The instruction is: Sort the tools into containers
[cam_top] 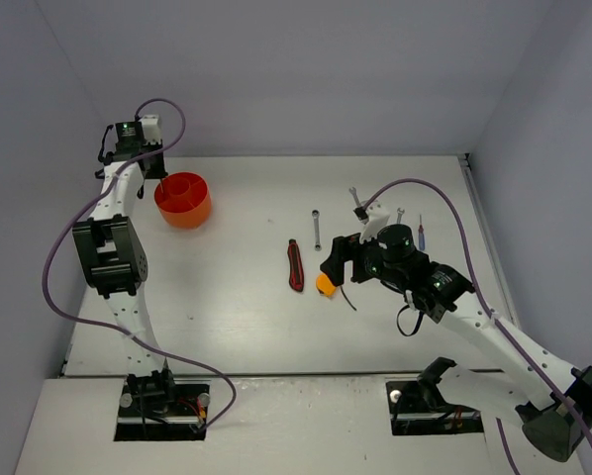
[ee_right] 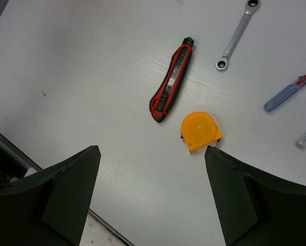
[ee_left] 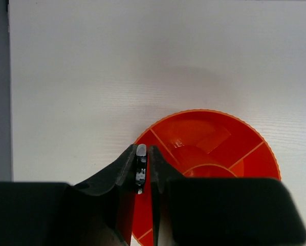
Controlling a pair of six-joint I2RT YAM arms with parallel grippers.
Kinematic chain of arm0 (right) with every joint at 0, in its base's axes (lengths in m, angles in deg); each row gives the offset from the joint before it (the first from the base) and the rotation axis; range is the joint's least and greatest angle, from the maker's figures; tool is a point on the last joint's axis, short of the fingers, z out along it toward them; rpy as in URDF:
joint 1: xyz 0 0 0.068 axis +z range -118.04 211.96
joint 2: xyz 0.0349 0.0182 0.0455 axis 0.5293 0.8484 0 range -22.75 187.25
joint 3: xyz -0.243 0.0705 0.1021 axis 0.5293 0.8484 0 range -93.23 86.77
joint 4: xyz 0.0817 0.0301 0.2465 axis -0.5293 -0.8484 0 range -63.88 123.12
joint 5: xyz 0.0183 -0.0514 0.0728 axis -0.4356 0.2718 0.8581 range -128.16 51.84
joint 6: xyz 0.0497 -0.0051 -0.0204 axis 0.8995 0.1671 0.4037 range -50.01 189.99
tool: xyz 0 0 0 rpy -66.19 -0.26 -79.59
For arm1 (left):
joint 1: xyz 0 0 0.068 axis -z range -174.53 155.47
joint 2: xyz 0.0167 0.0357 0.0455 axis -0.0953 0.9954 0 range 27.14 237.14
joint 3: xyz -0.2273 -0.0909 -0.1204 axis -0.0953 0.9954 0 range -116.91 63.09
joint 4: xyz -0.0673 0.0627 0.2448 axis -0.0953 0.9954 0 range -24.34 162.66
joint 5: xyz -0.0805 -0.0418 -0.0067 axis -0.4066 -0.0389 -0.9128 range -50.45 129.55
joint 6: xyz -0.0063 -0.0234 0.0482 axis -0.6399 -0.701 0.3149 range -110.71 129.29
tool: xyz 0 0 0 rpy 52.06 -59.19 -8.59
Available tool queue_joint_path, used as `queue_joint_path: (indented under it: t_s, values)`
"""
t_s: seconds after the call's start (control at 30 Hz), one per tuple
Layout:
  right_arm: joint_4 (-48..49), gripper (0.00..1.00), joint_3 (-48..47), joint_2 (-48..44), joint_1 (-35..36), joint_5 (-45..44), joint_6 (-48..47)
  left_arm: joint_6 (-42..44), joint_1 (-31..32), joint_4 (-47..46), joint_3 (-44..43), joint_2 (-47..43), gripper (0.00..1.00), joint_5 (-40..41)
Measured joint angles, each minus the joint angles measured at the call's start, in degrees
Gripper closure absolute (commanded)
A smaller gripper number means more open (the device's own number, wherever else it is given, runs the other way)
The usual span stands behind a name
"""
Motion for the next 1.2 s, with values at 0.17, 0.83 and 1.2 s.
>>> queue_joint_path:
  t_s: [0.17,0.83,1.2]
  values:
    - [-0.02,0.19,0.18,-0.29,0.0,-0.04,0.12,0.02,0.0,0.53,-0.36,0.24,0.82,0.0]
    - [-2.44,0.19,-0.86,0.32,-0.42,-5.99,0.09,-2.25,0.0,2.06,-1.13,0.04,0.34,1.32]
    - [-5.2,0.27,-13.47,15.71,-15.21,-11.64,-3.99,-10.24,0.0,6.18,8.57,-28.56,0.25,7.32]
